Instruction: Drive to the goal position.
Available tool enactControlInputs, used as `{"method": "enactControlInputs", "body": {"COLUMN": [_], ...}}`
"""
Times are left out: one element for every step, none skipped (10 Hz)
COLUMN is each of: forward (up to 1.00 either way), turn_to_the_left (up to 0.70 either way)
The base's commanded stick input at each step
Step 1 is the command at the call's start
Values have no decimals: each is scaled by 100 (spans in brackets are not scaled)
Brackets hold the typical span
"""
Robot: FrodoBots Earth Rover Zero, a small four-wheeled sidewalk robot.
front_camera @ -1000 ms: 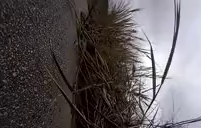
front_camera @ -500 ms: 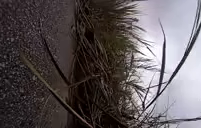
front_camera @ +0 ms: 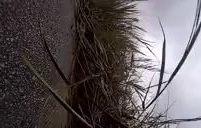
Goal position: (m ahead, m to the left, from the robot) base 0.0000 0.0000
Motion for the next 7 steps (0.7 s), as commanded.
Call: {"method": "enactControlInputs", "body": {"forward": [-45,-26,0,0,0,0,0], "turn_to_the_left": [0,0,0,0,0,0,0]}}
